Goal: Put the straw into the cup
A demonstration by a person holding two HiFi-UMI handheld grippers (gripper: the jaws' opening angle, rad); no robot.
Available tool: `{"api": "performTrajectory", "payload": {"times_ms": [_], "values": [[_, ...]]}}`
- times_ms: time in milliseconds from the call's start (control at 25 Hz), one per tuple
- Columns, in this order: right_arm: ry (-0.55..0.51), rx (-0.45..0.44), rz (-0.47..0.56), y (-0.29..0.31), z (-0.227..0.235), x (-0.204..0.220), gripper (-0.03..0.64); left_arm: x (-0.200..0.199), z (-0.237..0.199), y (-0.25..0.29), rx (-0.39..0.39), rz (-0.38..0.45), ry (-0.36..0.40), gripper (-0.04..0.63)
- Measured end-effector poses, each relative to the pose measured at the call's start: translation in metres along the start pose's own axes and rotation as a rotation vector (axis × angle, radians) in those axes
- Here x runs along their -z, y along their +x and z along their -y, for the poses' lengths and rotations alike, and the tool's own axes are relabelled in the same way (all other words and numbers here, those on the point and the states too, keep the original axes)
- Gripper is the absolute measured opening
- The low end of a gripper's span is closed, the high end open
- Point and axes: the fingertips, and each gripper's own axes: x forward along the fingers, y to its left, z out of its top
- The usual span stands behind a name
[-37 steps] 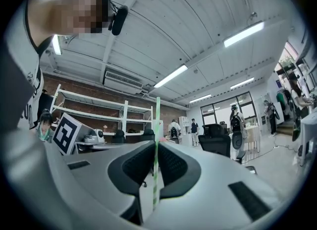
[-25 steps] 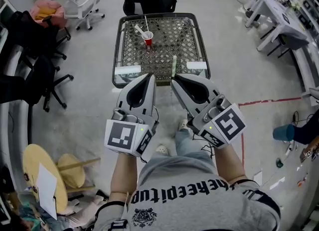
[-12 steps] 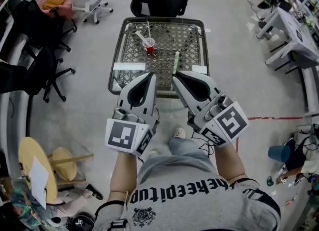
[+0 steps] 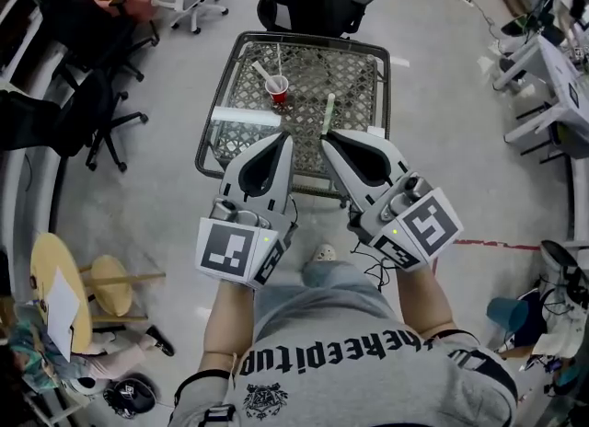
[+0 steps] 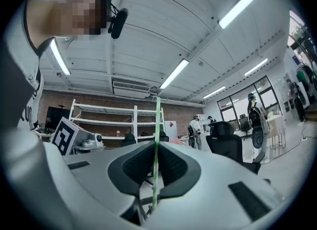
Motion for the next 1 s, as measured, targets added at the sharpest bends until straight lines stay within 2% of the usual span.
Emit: {"api": "performTrajectory", "payload": {"times_ms": [480,1000], "values": [[0.034,-0.022,-0.002,0.016,0.030,0.012,0.045,0.012,-0.015,0.024,-0.037,-0.024,0.010,0.028],[0.039,0.060,-0.023,0.075,0.049,0.019,0.046,0.013,-0.073,0.055,0.048,-0.047,-0.003,0.028]]}}
